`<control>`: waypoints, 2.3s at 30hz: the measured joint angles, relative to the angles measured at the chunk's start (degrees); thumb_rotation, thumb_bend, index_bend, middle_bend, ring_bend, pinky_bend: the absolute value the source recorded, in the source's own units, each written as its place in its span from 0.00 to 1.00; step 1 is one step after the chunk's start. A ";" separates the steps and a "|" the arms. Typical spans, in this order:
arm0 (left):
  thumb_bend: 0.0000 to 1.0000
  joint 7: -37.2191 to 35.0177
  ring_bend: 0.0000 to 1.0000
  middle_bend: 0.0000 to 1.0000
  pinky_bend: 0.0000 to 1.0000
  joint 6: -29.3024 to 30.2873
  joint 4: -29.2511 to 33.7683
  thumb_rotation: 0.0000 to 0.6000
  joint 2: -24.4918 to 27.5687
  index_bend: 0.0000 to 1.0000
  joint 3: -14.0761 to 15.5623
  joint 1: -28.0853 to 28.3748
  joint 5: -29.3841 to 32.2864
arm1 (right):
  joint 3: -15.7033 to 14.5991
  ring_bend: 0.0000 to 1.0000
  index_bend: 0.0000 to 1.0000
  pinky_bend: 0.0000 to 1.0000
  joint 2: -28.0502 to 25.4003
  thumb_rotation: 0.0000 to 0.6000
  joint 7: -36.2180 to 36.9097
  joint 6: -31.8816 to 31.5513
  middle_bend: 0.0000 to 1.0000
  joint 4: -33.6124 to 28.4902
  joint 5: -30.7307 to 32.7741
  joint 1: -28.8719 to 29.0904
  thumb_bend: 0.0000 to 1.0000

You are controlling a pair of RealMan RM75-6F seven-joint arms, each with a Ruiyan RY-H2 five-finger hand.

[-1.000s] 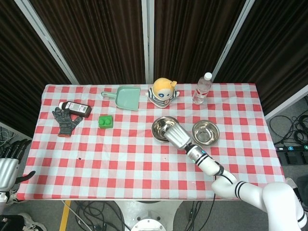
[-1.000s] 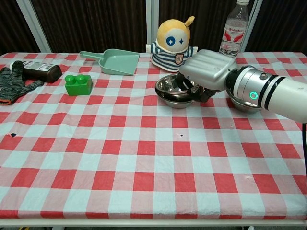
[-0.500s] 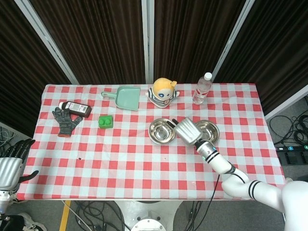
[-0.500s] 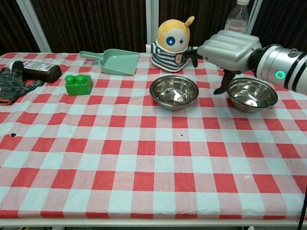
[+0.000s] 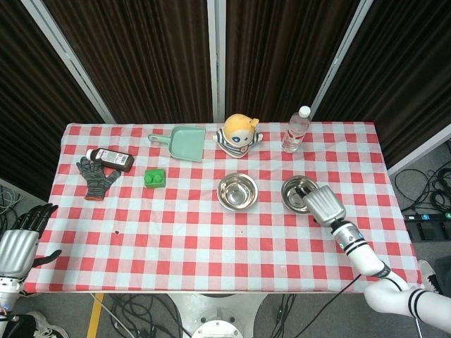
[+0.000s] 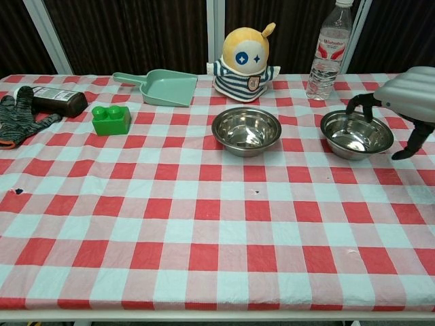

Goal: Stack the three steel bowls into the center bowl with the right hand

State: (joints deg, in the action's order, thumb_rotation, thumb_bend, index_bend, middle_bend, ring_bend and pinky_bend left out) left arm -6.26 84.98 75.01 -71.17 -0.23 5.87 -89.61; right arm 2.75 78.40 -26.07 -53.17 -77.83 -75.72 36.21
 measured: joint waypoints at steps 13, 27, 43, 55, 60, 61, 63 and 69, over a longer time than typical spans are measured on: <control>0.04 0.87 0.13 0.20 0.22 0.39 -1.70 1.00 -1.01 0.15 0.31 0.01 -0.44 | -0.75 0.76 0.25 0.73 4.53 1.00 5.08 -1.84 0.38 8.04 -2.36 -1.05 0.00; 0.04 -0.68 0.13 0.20 0.22 0.97 -4.65 1.00 -2.33 0.16 0.55 0.03 -0.94 | -2.14 0.76 0.28 0.73 11.76 1.00 12.03 -4.89 0.38 19.53 -8.73 -0.99 0.05; 0.04 -1.45 0.13 0.20 0.22 0.95 -5.52 1.00 -2.59 0.15 0.54 0.52 -1.18 | -2.03 0.78 0.37 0.74 15.38 1.00 15.36 -4.36 0.41 25.38 -10.60 0.04 0.23; 0.04 -1.52 0.13 0.20 0.22 0.89 -5.09 1.00 -2.22 0.15 0.61 0.78 -1.30 | -2.10 0.79 0.53 0.75 17.48 1.00 15.82 -3.26 0.51 28.33 -10.77 0.29 0.30; 0.04 -1.64 0.13 0.20 0.22 0.85 -5.01 1.00 -2.24 0.15 0.75 0.74 -1.29 | -2.02 0.80 0.60 0.76 17.74 1.00 15.81 -3.41 0.56 28.54 -10.76 0.15 0.33; 0.04 -1.66 0.13 0.20 0.22 0.81 -5.02 1.00 -2.25 0.15 0.78 0.74 -1.29 | -2.00 0.81 0.61 0.76 17.79 1.00 15.72 -3.45 0.56 28.62 -10.75 0.13 0.33; 0.04 -1.70 0.13 0.20 0.22 0.74 -5.03 1.00 -2.30 0.15 0.81 0.77 -1.29 | -1.98 0.81 0.63 0.76 17.93 1.00 15.59 -3.47 0.57 28.83 -10.74 0.07 0.33; 0.04 -1.81 0.13 0.20 0.22 0.66 -5.07 1.00 -2.33 0.16 0.80 0.81 -1.17 | -1.84 0.81 0.67 0.76 18.49 1.00 15.49 -3.29 0.60 29.45 -10.56 0.00 0.34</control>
State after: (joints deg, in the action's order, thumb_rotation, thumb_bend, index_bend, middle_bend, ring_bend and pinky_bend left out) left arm -8.08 85.64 69.94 -73.50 0.57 6.68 -90.78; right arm 0.91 96.89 -10.58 -56.47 -48.38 -86.29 36.21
